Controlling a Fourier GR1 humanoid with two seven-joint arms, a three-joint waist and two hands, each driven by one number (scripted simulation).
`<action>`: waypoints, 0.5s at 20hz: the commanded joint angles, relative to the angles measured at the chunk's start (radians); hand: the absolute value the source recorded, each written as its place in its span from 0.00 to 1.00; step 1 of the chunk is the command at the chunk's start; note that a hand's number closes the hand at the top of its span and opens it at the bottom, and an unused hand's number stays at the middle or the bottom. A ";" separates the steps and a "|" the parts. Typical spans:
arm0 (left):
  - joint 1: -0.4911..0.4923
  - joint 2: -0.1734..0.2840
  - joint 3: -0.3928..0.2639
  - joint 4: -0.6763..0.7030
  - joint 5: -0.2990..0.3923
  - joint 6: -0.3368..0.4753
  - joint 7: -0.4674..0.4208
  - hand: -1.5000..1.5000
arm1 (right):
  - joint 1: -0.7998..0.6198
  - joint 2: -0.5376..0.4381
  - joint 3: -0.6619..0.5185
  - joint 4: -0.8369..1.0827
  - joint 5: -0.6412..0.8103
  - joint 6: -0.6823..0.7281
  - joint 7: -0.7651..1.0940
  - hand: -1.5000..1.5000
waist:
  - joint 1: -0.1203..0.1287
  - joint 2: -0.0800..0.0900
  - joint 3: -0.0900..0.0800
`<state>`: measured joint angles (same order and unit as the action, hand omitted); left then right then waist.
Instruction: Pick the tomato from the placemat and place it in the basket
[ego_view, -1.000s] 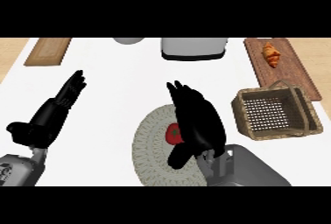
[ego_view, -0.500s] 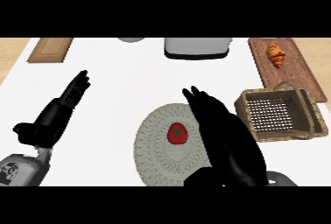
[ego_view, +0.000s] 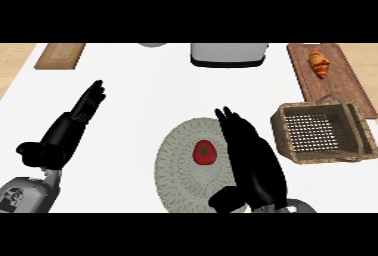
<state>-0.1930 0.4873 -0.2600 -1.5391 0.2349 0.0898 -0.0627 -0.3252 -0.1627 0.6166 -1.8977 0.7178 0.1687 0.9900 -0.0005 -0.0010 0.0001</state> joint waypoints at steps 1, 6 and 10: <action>-0.019 -0.032 0.030 0.052 -0.022 -0.035 -0.001 0.50 | 0.017 0.090 0.025 0.111 0.102 -0.075 -0.003 0.00 | 0.001 0.001 0.000; -0.006 -0.069 0.048 -0.096 -0.051 -0.014 0.127 0.50 | 0.093 0.055 -0.009 0.171 0.153 -0.115 -0.136 0.00 | 0.003 0.000 0.000; 0.013 -0.117 0.075 0.015 -0.112 -0.071 0.018 0.50 | 0.025 0.122 -0.074 0.280 0.175 -0.104 -0.199 0.00 | 0.002 0.001 0.000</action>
<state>-0.1903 0.4145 -0.1969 -1.5390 0.1672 0.0348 -0.0372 -0.2707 -0.0839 0.5835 -1.6885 0.8668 0.0551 0.8345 0.0015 0.0000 0.0002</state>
